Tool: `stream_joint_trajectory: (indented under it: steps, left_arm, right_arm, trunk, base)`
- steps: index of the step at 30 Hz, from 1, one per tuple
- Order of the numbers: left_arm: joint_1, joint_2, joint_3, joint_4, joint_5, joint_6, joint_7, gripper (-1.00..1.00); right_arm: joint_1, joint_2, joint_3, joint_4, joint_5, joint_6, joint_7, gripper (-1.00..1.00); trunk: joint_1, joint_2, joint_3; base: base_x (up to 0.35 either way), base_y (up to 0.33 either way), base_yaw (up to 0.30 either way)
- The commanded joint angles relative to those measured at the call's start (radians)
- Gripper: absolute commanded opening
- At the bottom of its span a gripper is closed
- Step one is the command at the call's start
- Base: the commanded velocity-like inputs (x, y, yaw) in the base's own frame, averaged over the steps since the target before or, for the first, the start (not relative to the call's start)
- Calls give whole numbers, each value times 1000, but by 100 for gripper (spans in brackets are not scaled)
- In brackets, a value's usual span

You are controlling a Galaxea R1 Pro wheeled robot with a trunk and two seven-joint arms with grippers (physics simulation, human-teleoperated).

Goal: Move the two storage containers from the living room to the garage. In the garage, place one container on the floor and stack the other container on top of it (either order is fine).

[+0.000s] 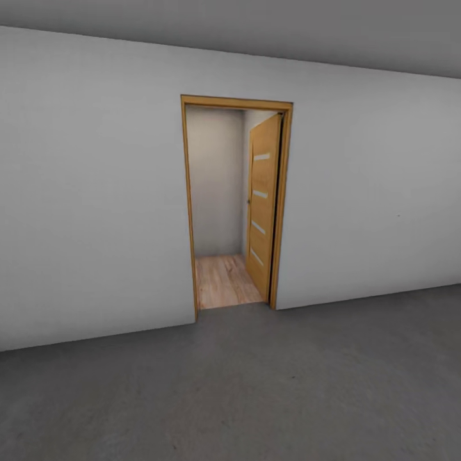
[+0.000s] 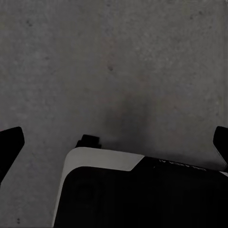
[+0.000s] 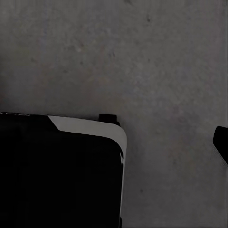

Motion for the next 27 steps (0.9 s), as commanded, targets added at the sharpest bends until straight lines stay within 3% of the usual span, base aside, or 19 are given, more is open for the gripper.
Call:
stream_joint_trajectory:
  steps: [1,27]
  left_arm:
    - [-1,1,2,2,5,-3,2,100]
    - [-1,2,2,5,6,-1,2,100]
  right_arm:
    - [-2,0,9,3,-9,-6,0,100]
    - [-1,5,8,3,-13,-6,0,100]
  trunk:
    - [1,-1,-2]
    - [1,-1,-2]
  base:
    - [313,0,0]
    - [313,-51,-11]
